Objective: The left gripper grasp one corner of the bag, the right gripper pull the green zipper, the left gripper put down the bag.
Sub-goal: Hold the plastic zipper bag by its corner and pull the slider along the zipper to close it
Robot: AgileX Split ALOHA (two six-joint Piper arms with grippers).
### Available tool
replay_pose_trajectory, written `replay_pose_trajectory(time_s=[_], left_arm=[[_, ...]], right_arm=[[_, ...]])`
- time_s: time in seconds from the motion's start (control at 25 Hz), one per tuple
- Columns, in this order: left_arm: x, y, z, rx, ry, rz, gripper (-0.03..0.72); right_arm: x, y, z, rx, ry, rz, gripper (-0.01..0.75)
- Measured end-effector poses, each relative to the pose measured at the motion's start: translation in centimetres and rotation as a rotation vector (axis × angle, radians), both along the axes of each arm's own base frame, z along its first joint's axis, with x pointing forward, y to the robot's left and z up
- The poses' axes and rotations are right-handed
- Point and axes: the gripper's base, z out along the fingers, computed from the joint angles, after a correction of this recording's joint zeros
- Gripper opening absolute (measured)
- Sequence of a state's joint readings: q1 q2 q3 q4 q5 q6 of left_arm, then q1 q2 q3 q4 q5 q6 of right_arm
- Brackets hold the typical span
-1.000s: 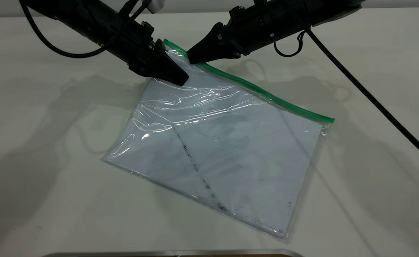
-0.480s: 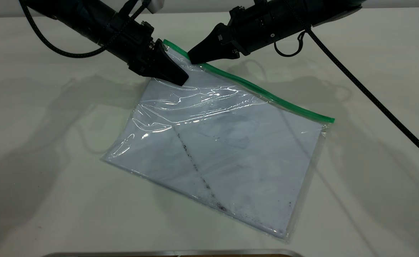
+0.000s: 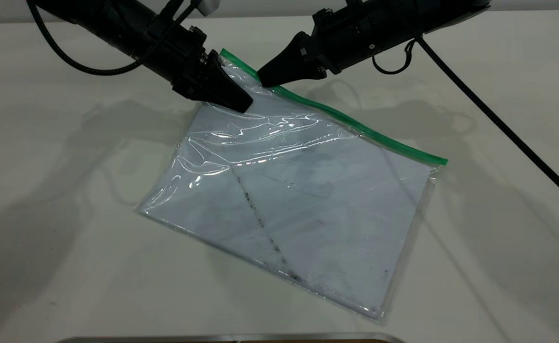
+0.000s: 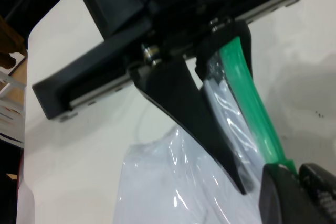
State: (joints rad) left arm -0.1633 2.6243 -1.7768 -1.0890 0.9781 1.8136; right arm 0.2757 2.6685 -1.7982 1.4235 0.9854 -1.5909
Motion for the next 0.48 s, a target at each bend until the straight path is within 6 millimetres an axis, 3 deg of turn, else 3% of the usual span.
replay_pose_trajectory(time_s=[0.48], left_arm=[[1.1, 3.0, 1.3, -0.111, 0.021, 0.092, 0.065]], right_arm=[[0.3, -1.9, -0.4, -0.092, -0.036, 0.036, 0.044]])
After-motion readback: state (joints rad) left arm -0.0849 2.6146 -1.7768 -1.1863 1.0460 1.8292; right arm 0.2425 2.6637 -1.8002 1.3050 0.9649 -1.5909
